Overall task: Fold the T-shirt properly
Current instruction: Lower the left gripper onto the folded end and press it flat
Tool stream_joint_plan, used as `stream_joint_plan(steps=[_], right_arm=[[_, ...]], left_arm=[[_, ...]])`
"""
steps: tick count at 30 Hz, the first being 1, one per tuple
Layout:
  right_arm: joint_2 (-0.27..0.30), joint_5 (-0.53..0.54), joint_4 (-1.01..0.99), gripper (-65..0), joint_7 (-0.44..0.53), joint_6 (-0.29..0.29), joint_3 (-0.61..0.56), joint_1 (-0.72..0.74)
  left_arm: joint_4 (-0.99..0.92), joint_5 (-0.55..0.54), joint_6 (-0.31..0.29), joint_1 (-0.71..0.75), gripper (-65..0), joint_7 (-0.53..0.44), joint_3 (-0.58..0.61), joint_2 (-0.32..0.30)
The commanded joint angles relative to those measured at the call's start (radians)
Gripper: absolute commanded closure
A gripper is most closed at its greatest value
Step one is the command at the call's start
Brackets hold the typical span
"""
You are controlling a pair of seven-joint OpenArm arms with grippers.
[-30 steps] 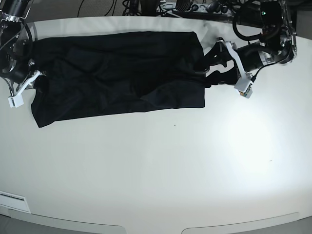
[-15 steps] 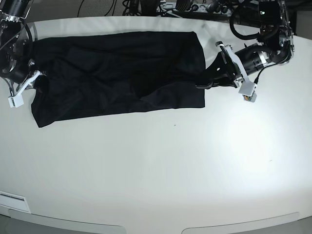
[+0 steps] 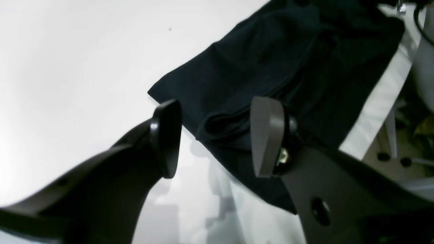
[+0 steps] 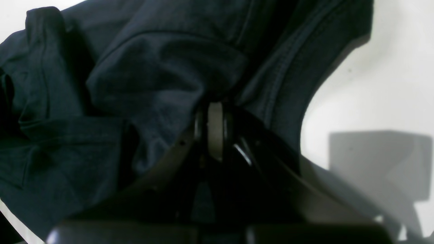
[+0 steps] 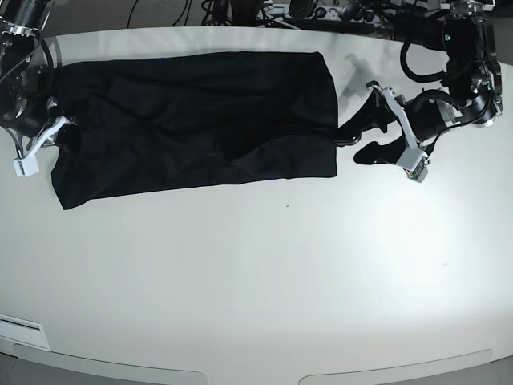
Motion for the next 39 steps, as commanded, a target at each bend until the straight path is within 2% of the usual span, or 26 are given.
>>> stream_joint_plan(steps=[1, 4, 9, 12, 15, 18, 19, 22, 25, 31, 39], right_arm=[[0.020, 0.014, 0.012, 0.0, 0.004, 0.002, 0.005, 0.009], [0.020, 0.014, 0.012, 0.0, 0.004, 0.002, 0.005, 0.008], [0.020, 0.014, 0.012, 0.0, 0.004, 0.002, 0.005, 0.008], [0.020, 0.014, 0.012, 0.0, 0.004, 0.002, 0.005, 0.008], [0.020, 0.014, 0.012, 0.0, 0.004, 0.002, 0.005, 0.008], [0.020, 0.014, 0.012, 0.0, 0.004, 0.002, 0.005, 0.008], [0.020, 0.014, 0.012, 0.0, 0.004, 0.002, 0.005, 0.008], [0.020, 0.014, 0.012, 0.0, 0.004, 0.002, 0.005, 0.009], [0.020, 0.014, 0.012, 0.0, 0.004, 0.002, 0.005, 0.009], [0.020, 0.014, 0.012, 0.0, 0.004, 0.002, 0.005, 0.008], [0.018, 0.014, 0.012, 0.0, 0.004, 0.002, 0.005, 0.008]], left_arm=[[0.019, 0.002, -0.009, -0.008, -34.3, -0.023, 0.010, -0.018], [0.019, 0.076, -0.009, -0.008, -34.3, -0.032, 0.073, -0.041], [0.019, 0.229, -0.009, -0.009, -34.2, -0.137, 0.162, -0.070], [0.019, 0.251, -0.009, -0.014, -32.6, -0.173, 0.175, -0.069], [0.019, 0.251, -0.009, -0.026, -22.2, -0.179, 0.176, -0.069], [0.019, 0.251, -0.009, -0.034, -2.8, -0.181, 0.176, -0.069], [0.019, 0.250, -0.009, -0.033, 0.0, -0.184, 0.176, -0.069], [0.019, 0.250, -0.009, -0.033, 0.0, -0.183, 0.176, -0.069], [0.019, 0.204, -0.009, -0.033, 0.0, -0.179, 0.176, -0.069], [0.039, 0.010, -0.009, -0.033, 0.0, -0.170, 0.176, -0.060], [0.078, -0.157, -0.009, -0.027, 0.0, -0.086, 0.177, 0.030]])
